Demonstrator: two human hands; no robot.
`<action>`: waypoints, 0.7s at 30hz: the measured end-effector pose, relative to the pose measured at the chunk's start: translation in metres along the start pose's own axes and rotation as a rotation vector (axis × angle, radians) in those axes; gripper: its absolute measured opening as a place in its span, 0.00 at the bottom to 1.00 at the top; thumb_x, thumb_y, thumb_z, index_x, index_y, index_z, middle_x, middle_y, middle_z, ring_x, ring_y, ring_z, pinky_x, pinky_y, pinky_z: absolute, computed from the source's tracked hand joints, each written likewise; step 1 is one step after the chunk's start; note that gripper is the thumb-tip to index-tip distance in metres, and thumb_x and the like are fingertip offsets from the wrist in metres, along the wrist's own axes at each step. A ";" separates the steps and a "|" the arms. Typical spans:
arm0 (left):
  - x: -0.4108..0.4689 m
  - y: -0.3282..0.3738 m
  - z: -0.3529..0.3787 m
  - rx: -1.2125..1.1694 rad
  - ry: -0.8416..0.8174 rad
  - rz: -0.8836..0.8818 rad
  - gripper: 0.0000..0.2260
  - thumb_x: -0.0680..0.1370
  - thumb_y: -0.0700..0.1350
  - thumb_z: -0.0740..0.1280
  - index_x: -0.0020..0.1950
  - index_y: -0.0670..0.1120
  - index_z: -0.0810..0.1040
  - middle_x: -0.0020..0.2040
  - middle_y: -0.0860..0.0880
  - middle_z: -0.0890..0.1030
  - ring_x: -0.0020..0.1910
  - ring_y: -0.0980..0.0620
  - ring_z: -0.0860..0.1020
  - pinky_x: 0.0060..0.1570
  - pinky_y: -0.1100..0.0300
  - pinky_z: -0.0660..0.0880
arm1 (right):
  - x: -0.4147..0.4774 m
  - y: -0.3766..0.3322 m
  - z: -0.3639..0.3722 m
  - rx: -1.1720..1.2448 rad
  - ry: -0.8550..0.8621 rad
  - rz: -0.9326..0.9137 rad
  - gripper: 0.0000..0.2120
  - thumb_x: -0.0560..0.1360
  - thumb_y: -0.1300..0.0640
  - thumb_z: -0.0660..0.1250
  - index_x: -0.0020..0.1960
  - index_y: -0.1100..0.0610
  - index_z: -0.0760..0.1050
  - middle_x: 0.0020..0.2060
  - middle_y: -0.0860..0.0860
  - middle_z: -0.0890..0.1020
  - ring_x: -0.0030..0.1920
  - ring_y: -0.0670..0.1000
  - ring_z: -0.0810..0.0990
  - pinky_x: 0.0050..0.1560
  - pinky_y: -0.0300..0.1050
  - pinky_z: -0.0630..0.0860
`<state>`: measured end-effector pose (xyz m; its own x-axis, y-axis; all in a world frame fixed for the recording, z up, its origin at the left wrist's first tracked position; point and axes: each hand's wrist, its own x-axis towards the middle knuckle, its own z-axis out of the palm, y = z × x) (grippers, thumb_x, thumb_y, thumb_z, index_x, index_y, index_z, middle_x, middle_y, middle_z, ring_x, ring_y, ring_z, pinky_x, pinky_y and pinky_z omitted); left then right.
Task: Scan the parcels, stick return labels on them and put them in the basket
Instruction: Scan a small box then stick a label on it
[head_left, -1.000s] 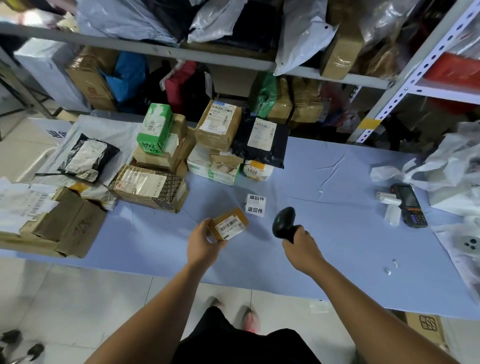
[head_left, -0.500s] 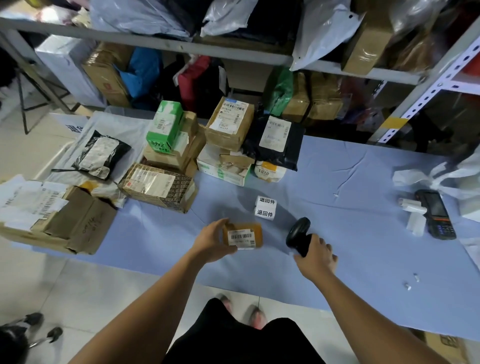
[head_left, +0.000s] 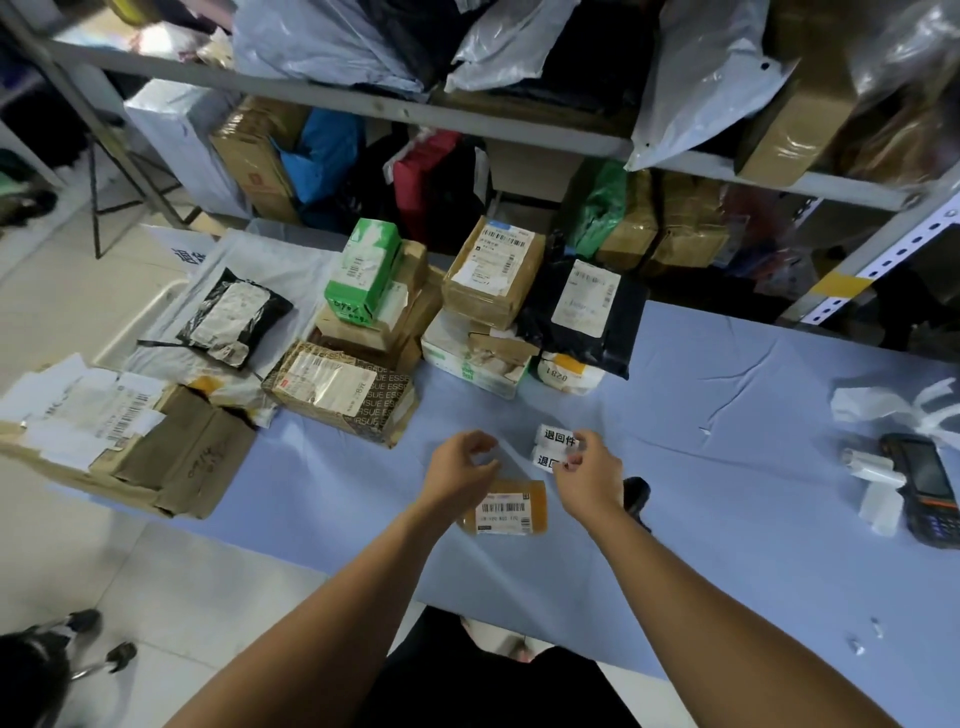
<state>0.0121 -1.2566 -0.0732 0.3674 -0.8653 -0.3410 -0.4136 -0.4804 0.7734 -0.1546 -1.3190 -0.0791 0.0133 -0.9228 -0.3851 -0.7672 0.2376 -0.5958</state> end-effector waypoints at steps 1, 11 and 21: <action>0.001 0.001 0.000 -0.003 -0.009 -0.007 0.13 0.74 0.39 0.69 0.58 0.43 0.82 0.55 0.47 0.83 0.54 0.52 0.79 0.53 0.61 0.74 | 0.003 -0.002 0.002 0.038 0.022 0.064 0.22 0.75 0.62 0.70 0.67 0.53 0.70 0.56 0.54 0.81 0.53 0.55 0.79 0.48 0.49 0.79; 0.013 0.001 0.014 -0.026 -0.137 0.001 0.16 0.75 0.39 0.69 0.63 0.46 0.79 0.57 0.49 0.82 0.56 0.52 0.79 0.53 0.62 0.74 | 0.005 -0.012 0.004 0.340 0.035 0.204 0.22 0.74 0.61 0.73 0.63 0.48 0.70 0.52 0.50 0.80 0.50 0.51 0.79 0.29 0.33 0.71; 0.017 0.011 0.014 -0.284 -0.190 0.109 0.21 0.76 0.40 0.72 0.65 0.56 0.74 0.56 0.53 0.79 0.52 0.58 0.79 0.44 0.65 0.80 | 0.002 -0.013 -0.011 0.813 -0.055 0.252 0.19 0.76 0.61 0.72 0.62 0.47 0.71 0.48 0.56 0.84 0.47 0.51 0.85 0.34 0.37 0.79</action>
<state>0.0019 -1.2781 -0.0783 0.1616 -0.9332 -0.3211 -0.1837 -0.3481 0.9193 -0.1520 -1.3269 -0.0641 -0.0486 -0.8023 -0.5950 -0.0531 0.5969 -0.8005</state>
